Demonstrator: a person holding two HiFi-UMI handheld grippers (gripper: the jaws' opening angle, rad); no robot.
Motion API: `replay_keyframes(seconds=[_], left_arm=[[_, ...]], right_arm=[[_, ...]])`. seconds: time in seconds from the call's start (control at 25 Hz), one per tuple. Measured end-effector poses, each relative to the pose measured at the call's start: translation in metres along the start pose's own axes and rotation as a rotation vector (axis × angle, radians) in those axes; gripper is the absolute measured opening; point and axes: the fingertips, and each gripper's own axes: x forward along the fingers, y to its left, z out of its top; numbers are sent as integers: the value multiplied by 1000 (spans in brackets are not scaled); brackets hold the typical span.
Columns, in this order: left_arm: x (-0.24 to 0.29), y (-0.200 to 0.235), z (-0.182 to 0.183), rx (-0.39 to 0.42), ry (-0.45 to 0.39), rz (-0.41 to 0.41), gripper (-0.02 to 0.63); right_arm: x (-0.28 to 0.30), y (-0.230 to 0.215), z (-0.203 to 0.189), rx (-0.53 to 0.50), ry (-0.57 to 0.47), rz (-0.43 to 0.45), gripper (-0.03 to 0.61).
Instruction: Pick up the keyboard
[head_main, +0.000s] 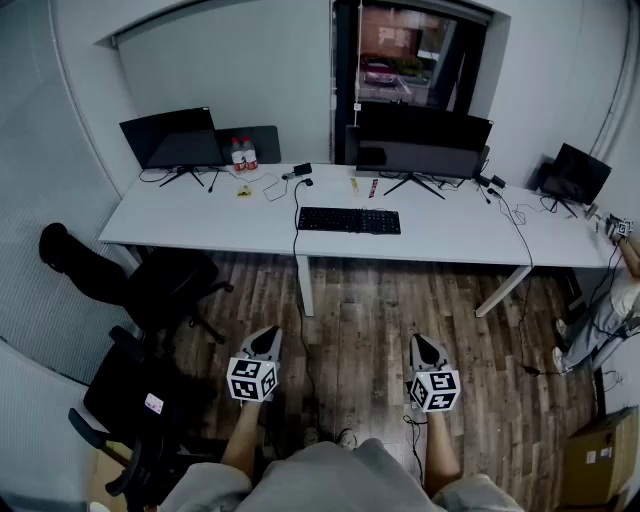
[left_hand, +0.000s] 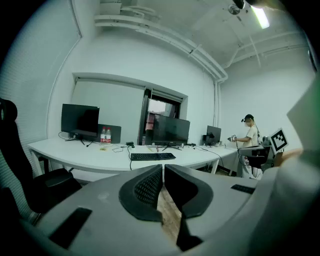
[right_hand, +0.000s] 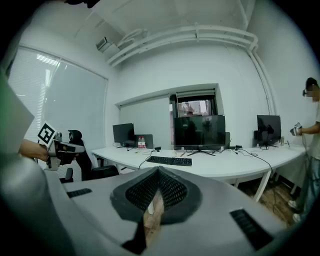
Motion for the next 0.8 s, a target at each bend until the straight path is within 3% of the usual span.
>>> replay_keyframes(seconds=[0.32,0.48,0.52,0.56,0.6,0.64,0.8], left_arm=[[3,-4,0,3,3,-3,23],[3,-10,0,10,-10,-29,26],[4,-13,-1,9,-10,-46,76],[5,-15,-2,7,-7,-62,161],[7,-17,-2,4,-3,-71,206],[7,-18,-2,3,-2,-76,210],[9,-22,-3,-7,-18,-71,210]], right_arm=[[0,0,0,-6,2,0,0],[-3,2,3,35,-43,41,2],[-3,4,4,47,-51,58,14],[-2,5,4,52,-51,73,116],[-1,6,3,46,-46,82,231],[1,7,2,36,-40,84,262],[3,4,0,2,-28,72,281]])
